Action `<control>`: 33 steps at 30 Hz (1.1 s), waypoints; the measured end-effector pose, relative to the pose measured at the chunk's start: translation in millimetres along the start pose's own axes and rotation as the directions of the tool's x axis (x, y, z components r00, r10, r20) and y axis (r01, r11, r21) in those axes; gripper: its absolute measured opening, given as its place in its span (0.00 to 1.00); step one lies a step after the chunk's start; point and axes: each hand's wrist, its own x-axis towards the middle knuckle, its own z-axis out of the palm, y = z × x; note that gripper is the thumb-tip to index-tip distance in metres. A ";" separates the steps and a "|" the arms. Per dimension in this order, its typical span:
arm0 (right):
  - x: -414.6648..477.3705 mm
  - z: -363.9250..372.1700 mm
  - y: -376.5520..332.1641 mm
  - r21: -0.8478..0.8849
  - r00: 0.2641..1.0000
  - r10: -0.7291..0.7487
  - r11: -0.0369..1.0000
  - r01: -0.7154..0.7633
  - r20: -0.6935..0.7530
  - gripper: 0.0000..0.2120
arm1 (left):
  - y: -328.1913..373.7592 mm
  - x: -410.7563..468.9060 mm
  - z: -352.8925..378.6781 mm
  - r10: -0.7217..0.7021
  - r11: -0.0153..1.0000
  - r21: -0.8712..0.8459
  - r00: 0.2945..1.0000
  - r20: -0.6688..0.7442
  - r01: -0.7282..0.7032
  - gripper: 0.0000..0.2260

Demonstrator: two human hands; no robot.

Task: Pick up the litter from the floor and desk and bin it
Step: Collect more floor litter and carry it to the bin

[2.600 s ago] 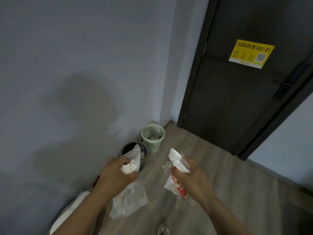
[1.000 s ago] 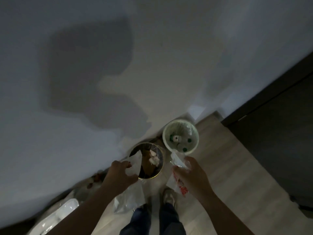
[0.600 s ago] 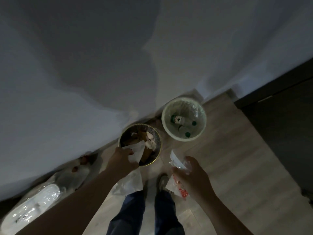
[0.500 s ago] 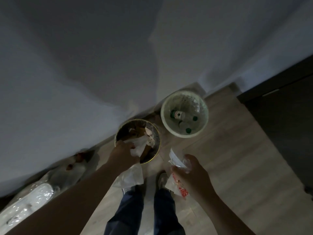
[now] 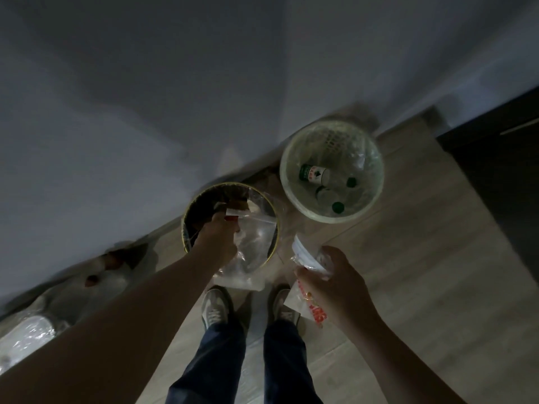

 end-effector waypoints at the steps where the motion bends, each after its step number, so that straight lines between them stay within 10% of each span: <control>1: 2.2 0.7 -0.6 0.002 1.000 0.000 1.000 0.000 0.001 0.27 | -1.6 2.6 -0.2 -0.002 1.000 0.005 1.000 0.002 0.002 0.21; 17: 25.3 24.1 -24.2 -0.014 0.998 -0.021 1.000 0.022 0.057 0.25 | -34.5 9.6 -21.7 0.003 0.999 -0.039 1.000 -0.031 -0.004 0.32; 33: 76.6 95.7 -42.0 -0.231 0.987 -0.088 0.966 0.117 0.132 0.34 | -80.1 -22.6 -22.7 -0.009 0.998 -0.062 0.999 0.034 0.011 0.16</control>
